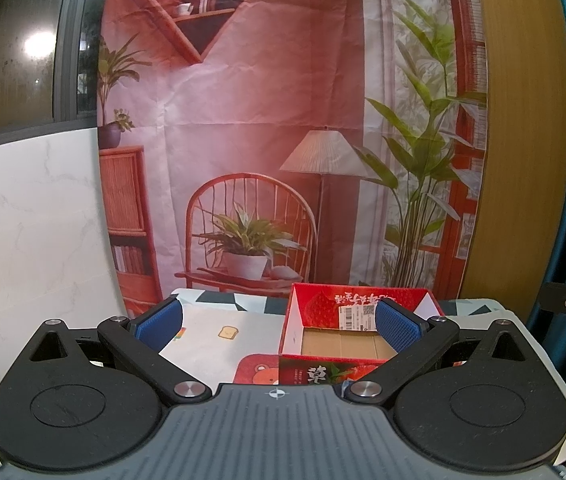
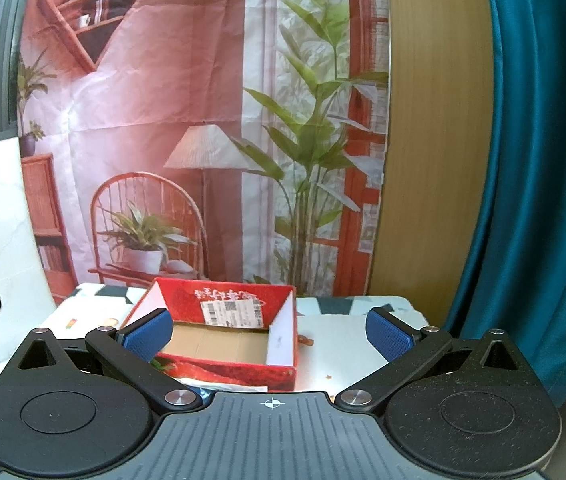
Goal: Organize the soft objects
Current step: 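Move the left gripper down toward the green knitted pouch in the pile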
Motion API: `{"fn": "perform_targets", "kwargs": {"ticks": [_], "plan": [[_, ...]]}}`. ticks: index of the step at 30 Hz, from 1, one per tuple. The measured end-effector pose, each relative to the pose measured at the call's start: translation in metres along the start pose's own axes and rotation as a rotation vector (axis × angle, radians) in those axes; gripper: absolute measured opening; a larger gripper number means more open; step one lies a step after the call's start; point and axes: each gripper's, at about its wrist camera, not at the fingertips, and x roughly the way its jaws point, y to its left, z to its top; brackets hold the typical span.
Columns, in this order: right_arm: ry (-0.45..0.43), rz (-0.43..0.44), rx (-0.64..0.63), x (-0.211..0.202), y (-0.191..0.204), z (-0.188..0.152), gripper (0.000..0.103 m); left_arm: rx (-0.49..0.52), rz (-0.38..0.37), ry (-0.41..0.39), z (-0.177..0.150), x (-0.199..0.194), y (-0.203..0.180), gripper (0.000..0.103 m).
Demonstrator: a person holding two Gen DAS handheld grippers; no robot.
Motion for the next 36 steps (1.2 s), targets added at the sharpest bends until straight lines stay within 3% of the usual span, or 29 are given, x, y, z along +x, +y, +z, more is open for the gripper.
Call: {"fn": "perform_targets", "kwargs": {"ticks": [9, 13, 19, 22, 31, 36], "plan": [[-0.067, 0.17, 0.161, 0.028, -0.032, -0.043, 0.103, -0.024, 0.011, 0.009, -0.035, 0.039, 0.003, 0.103], [-0.095, 0.127, 0.145, 0.047, -0.039, -0.068, 0.103, -0.002, 0.01, 0.053, -0.058, 0.064, 0.002, 0.103], [-0.032, 0.126, 0.057, 0.074, -0.045, -0.106, 0.103, 0.005, -0.026, 0.15, -0.098, 0.099, 0.004, 0.103], [0.0, 0.133, 0.071, 0.086, -0.053, -0.128, 0.103, 0.007, -0.052, 0.199, -0.114, 0.114, 0.004, 0.103], [0.207, 0.067, 0.047, 0.127, -0.063, -0.188, 0.101, -0.043, -0.121, 0.345, -0.159, 0.148, 0.009, 0.103], [0.302, 0.072, 0.015, 0.143, -0.061, -0.206, 0.086, -0.04, -0.129, 0.38, -0.176, 0.159, 0.006, 0.103]]}}
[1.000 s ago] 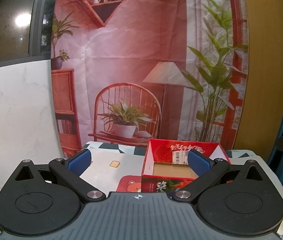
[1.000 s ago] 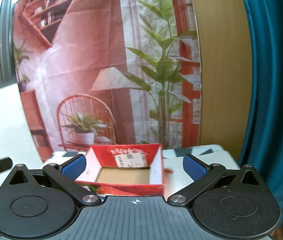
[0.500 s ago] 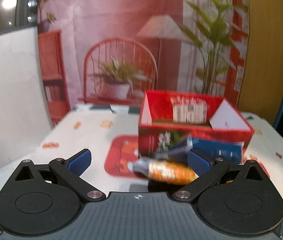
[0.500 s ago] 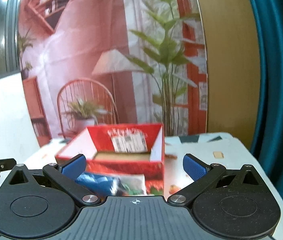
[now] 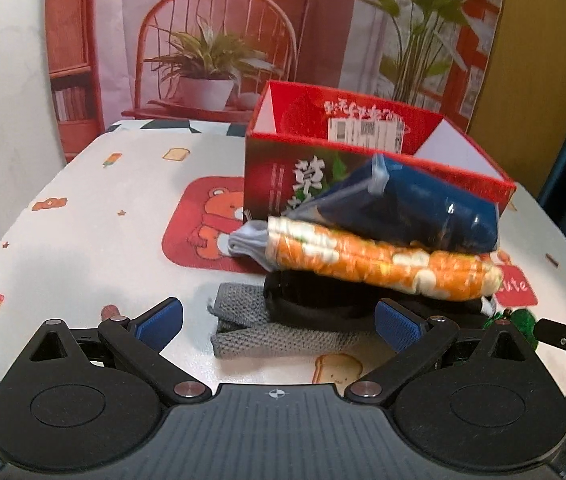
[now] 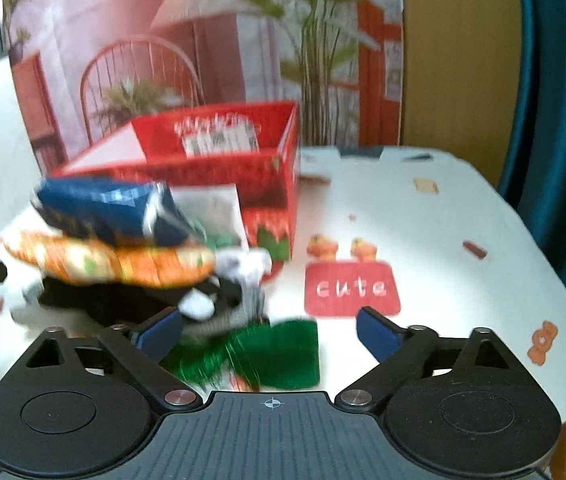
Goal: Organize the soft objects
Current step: 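Move the left gripper down toward the green knitted pouch in the pile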
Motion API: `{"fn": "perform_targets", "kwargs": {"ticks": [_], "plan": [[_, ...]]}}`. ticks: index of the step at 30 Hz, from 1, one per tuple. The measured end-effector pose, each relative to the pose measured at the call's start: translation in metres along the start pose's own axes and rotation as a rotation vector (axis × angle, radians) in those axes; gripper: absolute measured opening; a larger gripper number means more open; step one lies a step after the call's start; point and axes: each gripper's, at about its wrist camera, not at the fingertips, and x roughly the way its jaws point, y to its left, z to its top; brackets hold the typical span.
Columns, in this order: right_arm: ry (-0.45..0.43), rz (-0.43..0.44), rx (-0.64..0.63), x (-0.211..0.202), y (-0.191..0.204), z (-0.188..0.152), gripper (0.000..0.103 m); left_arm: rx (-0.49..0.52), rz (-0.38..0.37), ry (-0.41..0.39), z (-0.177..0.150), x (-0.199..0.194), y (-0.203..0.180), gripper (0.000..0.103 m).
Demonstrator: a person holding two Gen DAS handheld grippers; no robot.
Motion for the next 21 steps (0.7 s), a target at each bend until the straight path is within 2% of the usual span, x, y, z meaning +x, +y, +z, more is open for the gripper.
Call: {"fn": "perform_targets", "kwargs": {"ticks": [6, 13, 17, 21], "plan": [[0.032, 0.004, -0.033, 0.017, 0.001, -0.005, 0.076, -0.016, -0.037, 0.029, -0.008, 0.01, 0.004, 0.102], [0.081, 0.034, -0.015, 0.036, -0.004, -0.012, 0.073, -0.062, -0.047, 0.065, -0.012, 0.022, 0.006, 0.095], [0.11, 0.057, -0.016, 0.04, -0.002, -0.014, 0.065, -0.077, -0.059, 0.084, -0.011, 0.027, 0.009, 0.093], [0.154, 0.127, -0.028, 0.037, 0.007, -0.012, 0.064, -0.073, -0.07, 0.086, -0.011, 0.028, 0.007, 0.093]]}}
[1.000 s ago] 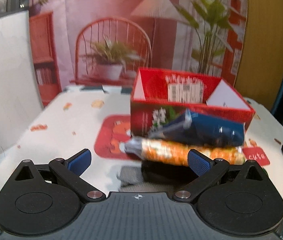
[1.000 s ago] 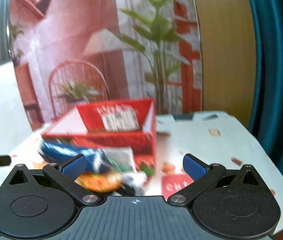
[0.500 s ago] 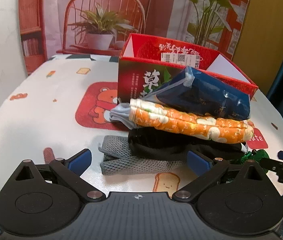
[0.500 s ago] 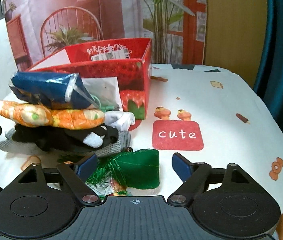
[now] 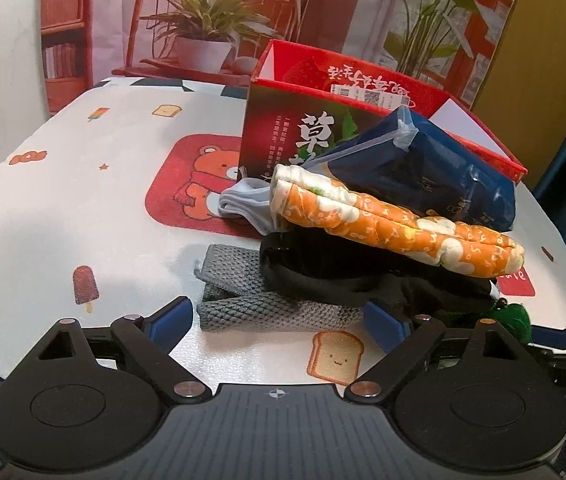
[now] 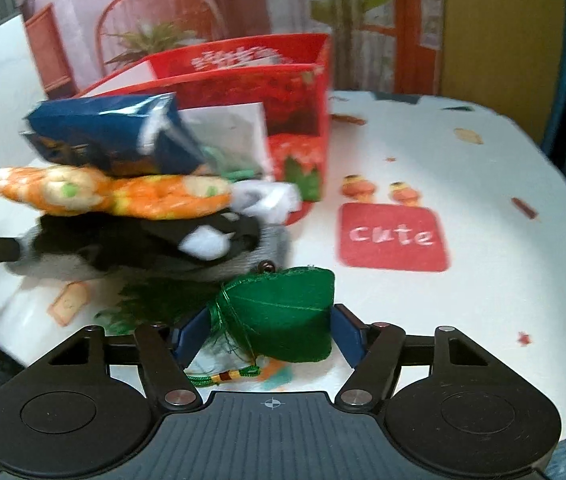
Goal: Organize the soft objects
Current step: 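Move the left gripper down toward the green knitted pouch in the pile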
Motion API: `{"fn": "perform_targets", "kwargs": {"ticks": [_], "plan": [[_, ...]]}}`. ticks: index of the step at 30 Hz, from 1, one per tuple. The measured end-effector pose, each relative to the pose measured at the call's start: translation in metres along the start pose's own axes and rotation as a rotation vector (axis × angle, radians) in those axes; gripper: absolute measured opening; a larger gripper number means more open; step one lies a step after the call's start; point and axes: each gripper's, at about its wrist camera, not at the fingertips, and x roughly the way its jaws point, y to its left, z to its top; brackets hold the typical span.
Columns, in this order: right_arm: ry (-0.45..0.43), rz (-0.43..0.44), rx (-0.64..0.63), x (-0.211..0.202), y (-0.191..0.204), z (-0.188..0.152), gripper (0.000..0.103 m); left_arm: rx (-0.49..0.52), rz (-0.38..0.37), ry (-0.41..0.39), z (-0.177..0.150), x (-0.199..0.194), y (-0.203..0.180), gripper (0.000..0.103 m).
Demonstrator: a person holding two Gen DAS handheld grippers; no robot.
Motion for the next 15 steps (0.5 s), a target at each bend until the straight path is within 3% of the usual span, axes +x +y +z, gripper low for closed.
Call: {"fn": "perform_targets", "kwargs": {"ticks": [7, 15], "plan": [[0.042, 0.09, -0.038, 0.003, 0.02, 0.004, 0.064, 0.004, -0.03, 0.009, -0.003, 0.001, 0.0, 0.092], [0.042, 0.19, -0.075, 0.002, 0.027, 0.002, 0.061, 0.047, -0.101, 0.035, -0.002, 0.006, -0.011, 0.076]]}}
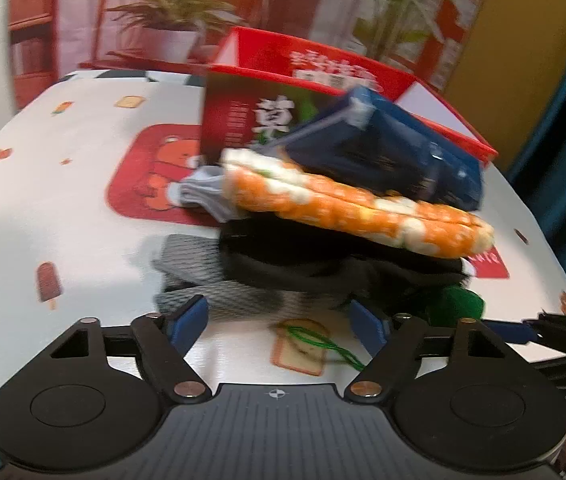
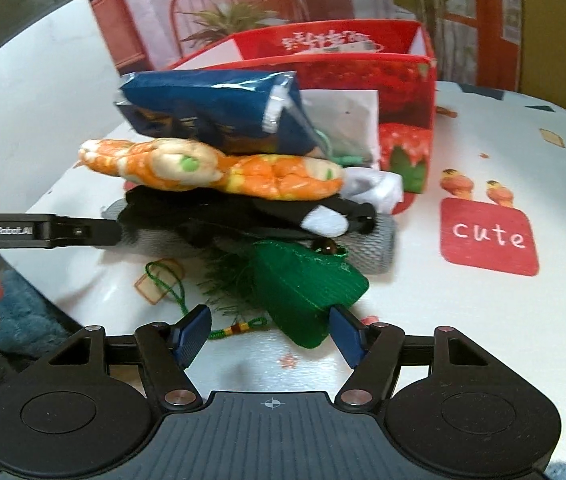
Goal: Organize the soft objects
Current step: 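Move the left gripper down toward the green knitted pouch in the pile, then close the left gripper on the green knitted pouch and lift it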
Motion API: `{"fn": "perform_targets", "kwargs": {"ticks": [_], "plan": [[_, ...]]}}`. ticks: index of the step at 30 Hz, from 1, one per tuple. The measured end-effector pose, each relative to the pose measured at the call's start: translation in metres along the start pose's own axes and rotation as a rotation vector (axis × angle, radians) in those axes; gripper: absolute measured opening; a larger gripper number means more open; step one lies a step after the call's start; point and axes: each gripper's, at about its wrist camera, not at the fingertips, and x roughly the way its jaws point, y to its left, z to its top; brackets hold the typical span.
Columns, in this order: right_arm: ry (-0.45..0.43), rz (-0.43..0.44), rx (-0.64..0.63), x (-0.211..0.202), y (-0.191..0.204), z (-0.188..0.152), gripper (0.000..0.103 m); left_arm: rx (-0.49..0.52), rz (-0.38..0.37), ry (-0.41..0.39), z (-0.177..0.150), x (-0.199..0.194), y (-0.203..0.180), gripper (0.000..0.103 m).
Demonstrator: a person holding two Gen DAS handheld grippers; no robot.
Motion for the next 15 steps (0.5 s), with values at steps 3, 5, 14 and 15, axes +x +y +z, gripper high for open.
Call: {"fn": "perform_targets", "kwargs": {"ticks": [3, 5, 14, 15], "plan": [[0.007, -0.023, 0.002, -0.001, -0.003, 0.0, 0.056, 0.034, -0.04, 0.008, 0.004, 0.003, -0.008, 0.067], [0.0, -0.045, 0.008, -0.004, -0.008, -0.001, 0.056, 0.043, -0.079, 0.019, 0.009, 0.008, -0.015, 0.064], [-0.014, -0.089, -0.001, -0.005, -0.021, -0.003, 0.056, 0.104, -0.239, 0.13, 0.009, 0.038, -0.056, 0.052], [-0.017, -0.086, -0.007, -0.003, -0.021, -0.003, 0.056, 0.09, -0.253, 0.143, 0.009, 0.041, -0.056, 0.052]]}}
